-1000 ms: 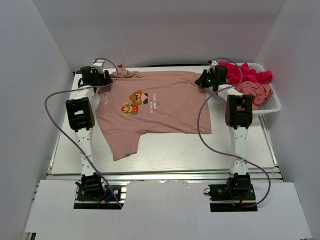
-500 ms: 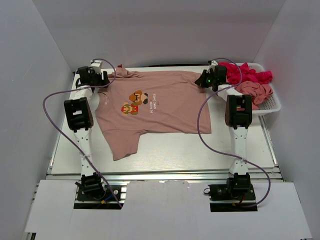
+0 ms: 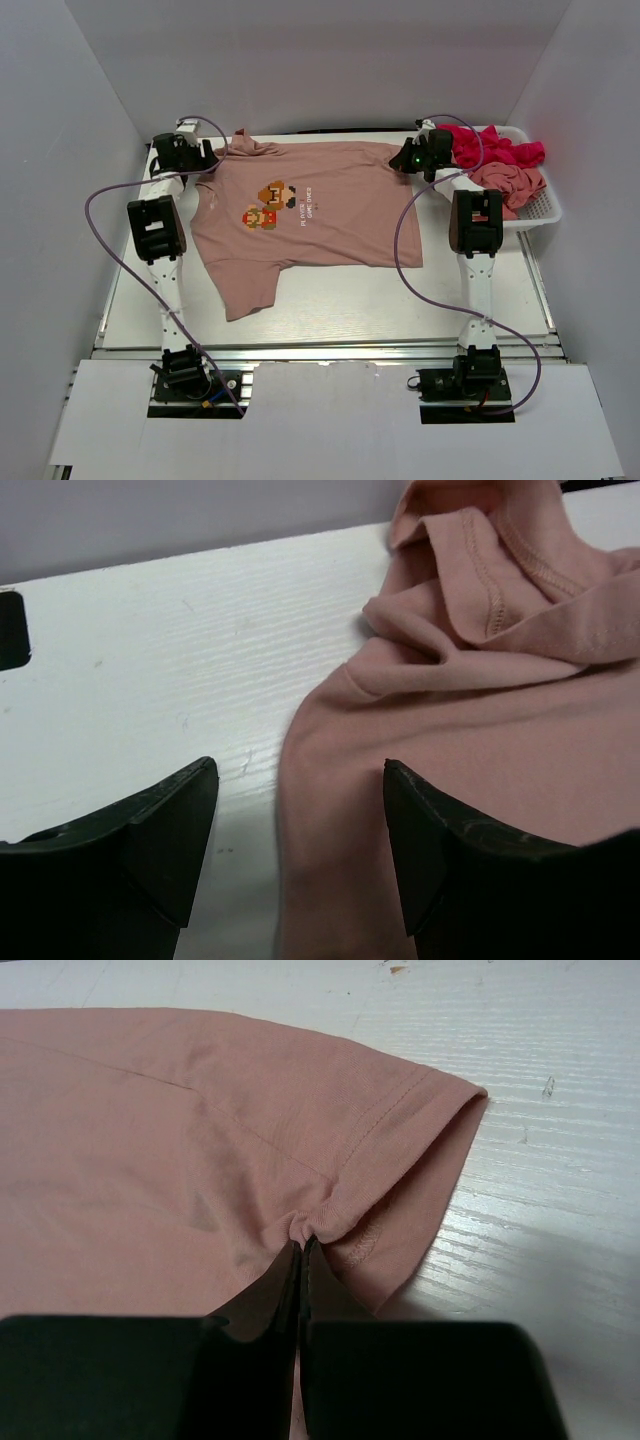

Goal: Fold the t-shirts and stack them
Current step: Flatten out the tshirt

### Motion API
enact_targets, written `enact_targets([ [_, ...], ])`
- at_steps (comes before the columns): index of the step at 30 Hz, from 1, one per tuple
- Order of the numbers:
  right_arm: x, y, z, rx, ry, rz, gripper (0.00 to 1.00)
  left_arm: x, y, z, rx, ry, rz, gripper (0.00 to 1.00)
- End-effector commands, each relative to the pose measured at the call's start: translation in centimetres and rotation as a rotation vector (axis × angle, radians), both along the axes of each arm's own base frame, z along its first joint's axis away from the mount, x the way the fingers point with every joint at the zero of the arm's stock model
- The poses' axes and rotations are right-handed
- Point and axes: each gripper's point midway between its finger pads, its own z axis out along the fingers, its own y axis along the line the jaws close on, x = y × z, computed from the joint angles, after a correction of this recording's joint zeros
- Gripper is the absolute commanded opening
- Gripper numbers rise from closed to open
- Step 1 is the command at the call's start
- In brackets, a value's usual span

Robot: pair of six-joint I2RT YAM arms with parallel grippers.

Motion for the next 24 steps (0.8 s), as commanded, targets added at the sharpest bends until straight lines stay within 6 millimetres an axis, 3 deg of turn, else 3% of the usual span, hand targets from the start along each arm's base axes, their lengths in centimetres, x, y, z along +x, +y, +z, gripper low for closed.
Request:
enact_targets([
  [1,1.1,0.4,1.6,0.013,-0.053,0.005,0.00,1.2,-1.8,2.4,-0.070,-0.062,-0.037,0.76],
  [3,1.2,0.5,1.9,0.019,-0.063,0.004,0.00,1.4,-2.4,2.2,-0.075,-0.059,-0.049,0.73],
  [5,1.4,0.4,2.2,0.020,-0.073,0.001,0.00,1.5,-2.7,2.1,-0.087,-0.057,-0.054,0.60],
  [6,1.5,0.4,2.3,0.018,-0.079,0.000,0.00,1.6,-2.8,2.3,-0.093,-0.063,-0.058,0.51],
  [7,1.6,0.5,2.4,0.018,-0.082,0.002,0.00,1.6,-2.9,2.1,-0.100,-0.061,-0.056,0.29],
  [10,1.6,0.4,2.6,0.016,-0.089,0.001,0.00,1.9,-3.1,2.2,-0.115,-0.064,-0.057,0.00],
  [19,1.3,0.0,3.1,0.004,-0.106,-0.013,0.00,1.7,-3.5,4.4,-0.093,-0.079,-0.071,0.00],
  [20,1.4,-0.1,3.4,0.003,-0.113,-0.015,0.00,1.7,-3.3,5.5,-0.072,-0.096,-0.068,0.00],
  [23,1.6,-0.3,5.3,-0.011,-0.149,-0.017,0.00,1.3,-2.5,6.1,-0.017,-0.086,-0.053,0.00],
  [24,1.6,-0.2,6.4,-0.017,-0.165,-0.017,0.00,1.0,-2.3,7.3,-0.003,-0.094,-0.051,0.00],
])
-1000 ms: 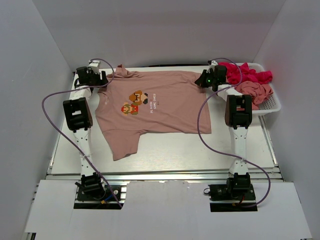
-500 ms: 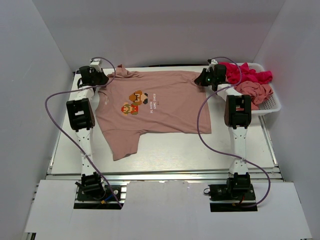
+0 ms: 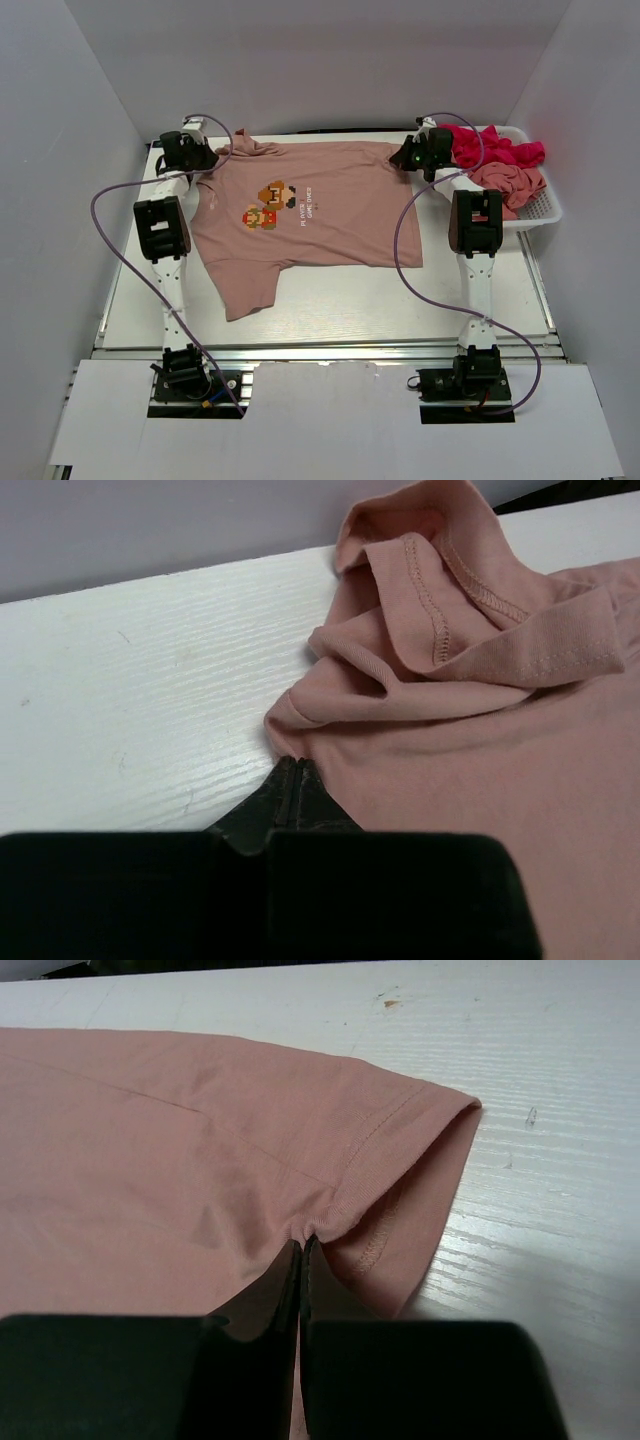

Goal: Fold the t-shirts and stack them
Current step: Flatten out the tshirt

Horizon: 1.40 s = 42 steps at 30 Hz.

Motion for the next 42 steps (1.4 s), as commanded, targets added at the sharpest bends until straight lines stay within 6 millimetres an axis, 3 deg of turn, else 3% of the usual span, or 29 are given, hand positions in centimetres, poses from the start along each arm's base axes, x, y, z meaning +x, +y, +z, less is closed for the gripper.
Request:
enact_targets([
  [1,1.1,-0.4,6.3,-0.034,-0.144,-0.015,0.00,-0.3,0.4,7.9,0.088,-0.085,-0.003,0.00],
  [5,1.2,-1.1,9.2,-0.041,-0.190,-0.026,0.00,-1.1,1.4,9.4,0.108,-0.089,0.015,0.00],
  [6,1.2,-1.3,9.5,-0.042,-0.192,-0.027,0.00,-1.2,1.4,10.3,0.113,-0.102,0.016,0.00],
  [12,1.3,-2.0,12.0,-0.030,-0.227,-0.037,0.00,-1.5,1.6,11.6,0.118,-0.111,0.022,0.00],
  [24,0.4,-2.8,13.5,-0.027,-0.243,-0.041,0.00,-2.2,1.7,15.5,0.135,-0.157,0.033,0.00],
  [31,1.1,-3.9,14.0,-0.006,-0.252,-0.057,0.00,-1.5,2.5,16.8,0.140,-0.185,0.068,0.00],
  [36,1.3,-3.6,15.9,0.015,-0.283,-0.054,0.00,-1.3,2.2,19.6,0.124,-0.227,0.070,0.00],
  [37,1.3,-3.6,16.4,0.016,-0.292,-0.054,0.00,-1.6,2.2,21.0,0.127,-0.248,0.071,0.00],
  [38,1.2,-3.6,17.4,0.017,-0.307,-0.054,0.00,-1.8,2.1,21.7,0.127,-0.256,0.071,0.00],
  [39,1.4,-5.4,18.2,0.022,-0.318,-0.080,0.00,-2.0,2.1,22.4,0.128,-0.265,0.070,0.00],
  [42,0.9,-5.3,21.4,0.034,-0.355,-0.077,0.00,-3.2,1.7,25.4,0.135,-0.296,0.063,0.00],
])
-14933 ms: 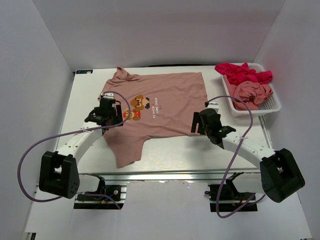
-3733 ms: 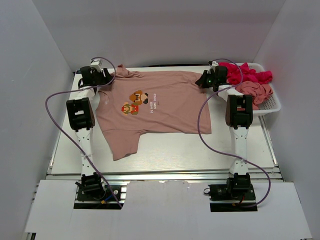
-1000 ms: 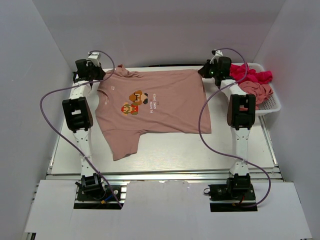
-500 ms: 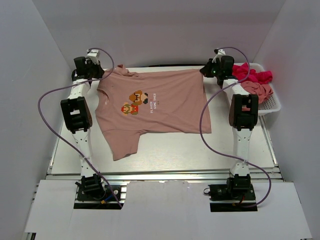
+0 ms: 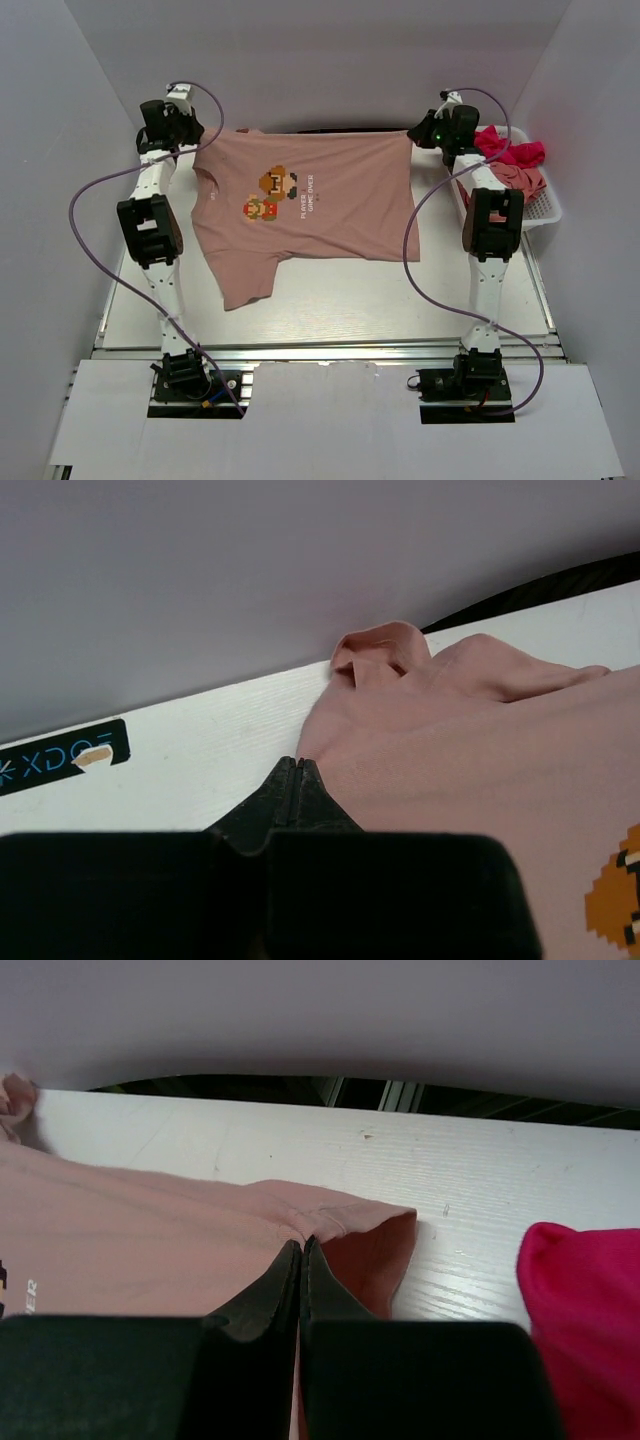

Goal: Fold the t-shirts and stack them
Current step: Flatten out the tshirt

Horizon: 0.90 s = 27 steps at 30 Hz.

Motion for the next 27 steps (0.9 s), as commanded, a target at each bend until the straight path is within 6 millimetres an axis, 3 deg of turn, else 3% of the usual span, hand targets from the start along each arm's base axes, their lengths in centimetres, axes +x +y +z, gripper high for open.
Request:
enact_targets([
  [1,-0.2,-1.6,13.1,0.018,-0.230,-0.021,0.00,-2.5,0.3,14.8,0.043,-0.224,0.014,0.00],
  [3,-0.7,-1.5,14.7,0.022,-0.245,-0.021,0.00,-3.4,0.1,16.7,0.055,-0.246,0.008,0.00],
  [4,-1.4,-1.6,16.8,0.021,-0.274,-0.023,0.00,-3.9,0.1,17.7,0.055,-0.252,0.012,0.00],
  [5,-1.9,-1.7,17.8,0.021,-0.282,-0.025,0.00,-5.0,-0.1,20.2,0.064,-0.289,0.008,0.00],
  [6,-2.3,-1.5,18.6,0.021,-0.289,-0.022,0.00,-5.6,-0.1,21.4,0.073,-0.304,0.009,0.00],
  [7,-3.4,-1.5,20.9,0.022,-0.320,-0.019,0.00,-6.2,-0.2,22.4,0.076,-0.316,0.012,0.00],
  [8,-3.9,-1.5,21.8,0.023,-0.327,-0.019,0.00,-7.3,-0.2,24.7,0.087,-0.350,0.016,0.00],
  [11,-6.2,-1.4,26.2,0.032,-0.380,-0.019,0.00,-9.3,-0.6,28.0,0.101,-0.387,0.017,0.00],
  [12,-6.8,-1.3,27.0,0.035,-0.382,-0.016,0.00,-10.7,-0.8,30.1,0.104,-0.417,0.016,0.00],
  [13,-8.0,-1.2,29.3,0.042,-0.413,-0.013,0.00,-11.5,-0.9,30.9,0.103,-0.423,0.016,0.00],
  [14,-8.7,-1.1,30.4,0.045,-0.423,-0.007,0.00,-12.3,-1.4,32.0,0.102,-0.440,0.006,0.00],
  [15,-9.9,-1.1,32.3,0.046,-0.440,-0.005,0.00,-13.9,-1.7,34.1,0.103,-0.475,0.007,0.00],
  [17,-11.1,-1.0,33.9,0.054,-0.451,-0.004,0.00,-15.6,-2.0,35.6,0.100,-0.500,0.011,0.00],
  [18,-12.3,-1.1,35.1,0.056,-0.464,-0.006,0.00,-17.4,-2.3,37.5,0.111,-0.535,0.011,0.00],
  [21,-14.0,-1.0,37.0,0.072,-0.486,-0.008,0.00,-19.4,-2.4,38.6,0.127,-0.553,0.022,0.00],
  [22,-15.0,-1.0,37.5,0.076,-0.473,-0.009,0.00,-20.7,-2.7,39.8,0.138,-0.578,0.027,0.00],
  [27,-17.4,-1.3,38.7,0.106,-0.465,-0.045,0.00,-23.6,-2.3,41.0,0.197,-0.593,0.063,0.00],
])
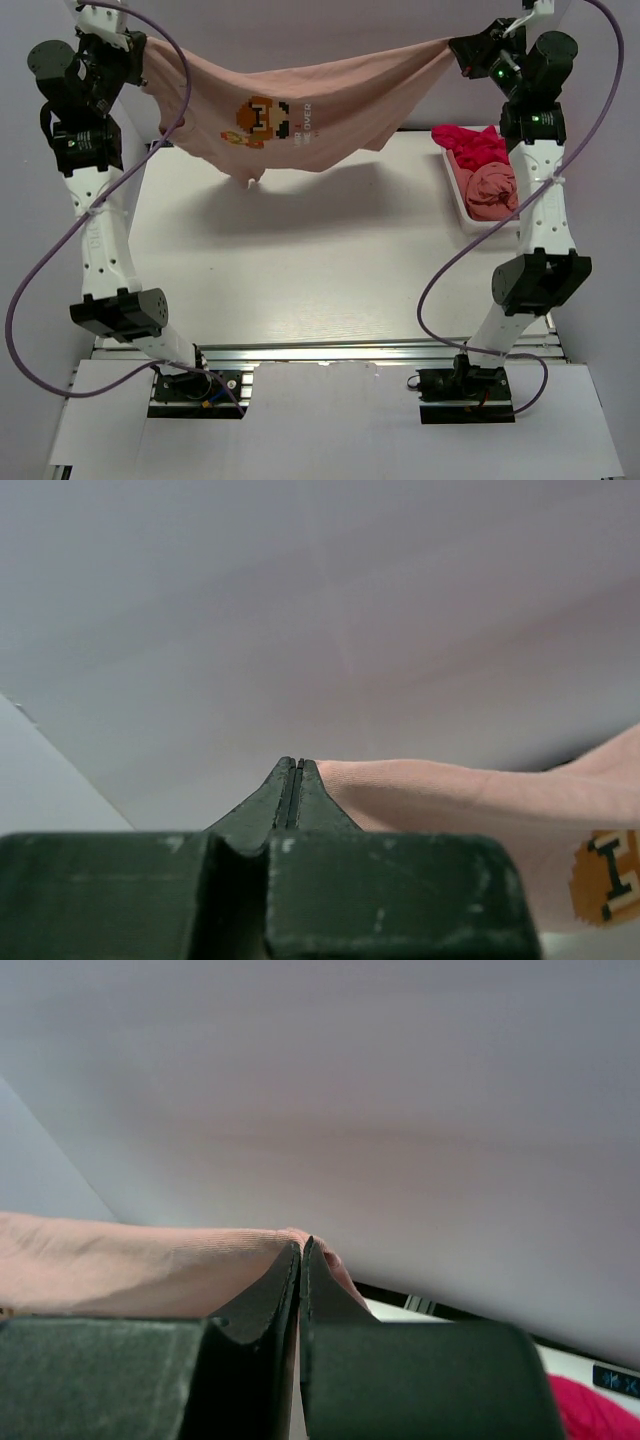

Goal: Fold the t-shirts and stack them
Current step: Flatten out the tshirt

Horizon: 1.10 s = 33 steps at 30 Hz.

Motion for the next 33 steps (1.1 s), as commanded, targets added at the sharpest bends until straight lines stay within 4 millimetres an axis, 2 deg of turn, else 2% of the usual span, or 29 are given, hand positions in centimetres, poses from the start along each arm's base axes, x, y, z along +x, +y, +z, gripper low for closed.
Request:
enact_targets([
  [1,-3.1,-0.9,2.6,0.038,-0.018,-0.035,0.00,-2.4,1.0,1.0,0.035,-0.011,0.069,0.00],
  [4,-5.0,-1.3,3.5,0.052,-0.015,-0.064,0.00,-5.0,0.8,2.7,0.053,-0.044,0.087,0.00],
  [5,-5.6,-1.6,3.6,0.057,-0.005,-0.084,0.00,-6.4,0.6,3.8,0.062,-0.071,0.093,0.00],
  [8,-8.3,-1.9,5.4,0.068,-0.034,-0.106,0.00,-8.7,0.3,5.1,0.053,-0.098,0.101,0.00],
  [9,-9.9,-2.0,6.4,0.071,-0.049,-0.111,0.00,-10.5,0.0,6.2,0.049,-0.128,0.104,0.00],
  [11,-11.5,-2.2,7.2,0.084,-0.057,-0.124,0.00,-12.3,-0.4,7.2,0.043,-0.157,0.104,0.00],
  [12,-13.3,-2.2,8.3,0.091,-0.075,-0.127,0.00,-14.2,-0.8,8.1,0.036,-0.183,0.101,0.00],
  [14,-15.2,-2.3,9.2,0.100,-0.088,-0.135,0.00,-16.2,-1.4,9.1,0.023,-0.210,0.088,0.00],
  [15,-17.0,-2.2,9.7,0.102,-0.097,-0.129,0.00,-18.4,-1.9,10.1,0.019,-0.241,0.085,0.00],
  [16,-18.2,-2.2,10.3,0.105,-0.111,-0.128,0.00,-19.3,-2.1,10.4,0.010,-0.249,0.085,0.00],
  [17,-18.8,-2.0,9.6,0.112,-0.092,-0.117,0.00,-20.5,-2.3,11.0,-0.002,-0.266,0.082,0.00],
  [18,-21.2,-1.8,10.2,0.118,-0.119,-0.109,0.00,-22.3,-2.8,11.3,-0.026,-0.275,0.071,0.00],
  [19,-21.9,-1.7,9.8,0.125,-0.110,-0.102,0.00,-23.3,-3.1,11.5,-0.038,-0.280,0.064,0.00],
  [20,-22.0,-1.7,8.4,0.132,-0.077,-0.100,0.00,-23.9,-3.4,11.1,-0.070,-0.266,0.049,0.00],
  [21,-23.8,-1.4,7.9,0.142,-0.074,-0.084,0.00,-26.0,-3.9,11.2,-0.081,-0.277,0.040,0.00],
  [22,-25.0,-1.4,8.4,0.147,-0.091,-0.083,0.00,-27.0,-4.2,10.9,-0.081,-0.277,0.037,0.00],
  [23,-25.4,-1.2,7.4,0.146,-0.069,-0.073,0.00,-27.9,-4.3,10.8,-0.088,-0.278,0.037,0.00],
  [24,-27.4,-1.0,7.8,0.154,-0.089,-0.064,0.00,-28.5,-4.2,10.0,-0.098,-0.260,0.049,0.00],
  [25,-28.0,-0.8,7.0,0.151,-0.063,-0.053,0.00,-30.8,-4.7,10.0,-0.090,-0.281,0.050,0.00],
  [26,-28.9,-0.7,6.7,0.150,-0.056,-0.050,0.00,-31.6,-4.7,9.5,-0.081,-0.276,0.060,0.00],
  [28,-30.9,-0.7,6.0,0.134,-0.053,-0.054,0.00,-32.8,-4.8,7.5,-0.088,-0.219,0.074,0.00],
  [29,-31.5,-1.0,5.1,0.132,-0.026,-0.071,0.00,-34.8,-5.1,7.0,-0.074,-0.230,0.079,0.00],
  [30,-32.9,-1.1,4.8,0.125,-0.040,-0.080,0.00,-34.9,-5.1,5.4,-0.084,-0.181,0.087,0.00],
  [33,-34.7,-1.6,3.4,0.143,-0.036,-0.110,0.00,-37.3,-5.2,3.8,-0.079,-0.174,0.106,0.00],
])
